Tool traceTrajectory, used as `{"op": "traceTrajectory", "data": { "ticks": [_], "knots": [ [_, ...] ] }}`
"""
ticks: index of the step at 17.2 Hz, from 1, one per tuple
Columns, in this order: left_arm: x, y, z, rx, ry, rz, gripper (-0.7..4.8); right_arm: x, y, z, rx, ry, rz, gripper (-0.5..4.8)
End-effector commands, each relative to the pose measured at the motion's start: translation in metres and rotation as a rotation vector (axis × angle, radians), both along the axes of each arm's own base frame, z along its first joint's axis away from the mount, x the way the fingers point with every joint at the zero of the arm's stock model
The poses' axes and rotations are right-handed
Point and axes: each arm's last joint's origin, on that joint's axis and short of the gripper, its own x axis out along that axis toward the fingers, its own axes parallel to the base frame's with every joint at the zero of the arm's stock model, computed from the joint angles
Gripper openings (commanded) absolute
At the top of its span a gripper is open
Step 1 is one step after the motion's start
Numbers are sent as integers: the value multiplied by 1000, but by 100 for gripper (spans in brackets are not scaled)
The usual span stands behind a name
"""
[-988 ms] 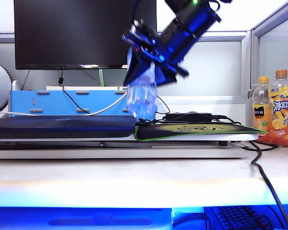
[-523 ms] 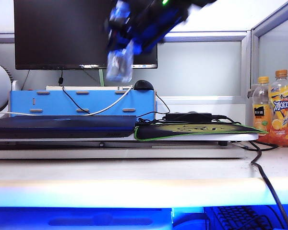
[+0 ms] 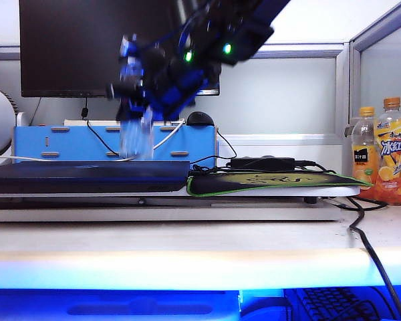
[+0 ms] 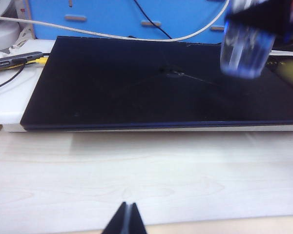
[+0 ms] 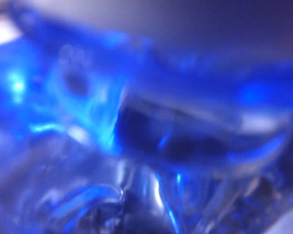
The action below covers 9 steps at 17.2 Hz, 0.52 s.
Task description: Pick up the mineral water bottle and place it on the laptop.
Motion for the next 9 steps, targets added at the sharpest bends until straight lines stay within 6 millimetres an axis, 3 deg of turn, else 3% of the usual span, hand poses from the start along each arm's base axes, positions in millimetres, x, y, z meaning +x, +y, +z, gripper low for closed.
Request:
{"op": "traceTrajectory", "data": {
  "ticks": [1,3,4,5,6,9],
  "knots": [
    [0,0,0,0,4,-5,-2,1,6,5,33,-45,14,-5],
    [0,0,0,0,4,-5,-2,1,7,1,24,-34,15,4],
    [0,0,0,1,4,-5,-2,1,8,2,17,-48,36,255],
    [0,0,0,1,4,-5,-2,1,8,2,18,-50,36,399],
    [0,0,0,1,4,-5,-2,1,8,2,15,-54,37,443],
    [0,0,0,0,4,-5,-2,-1,9,5,14,-64,42,479]
  ]
}}
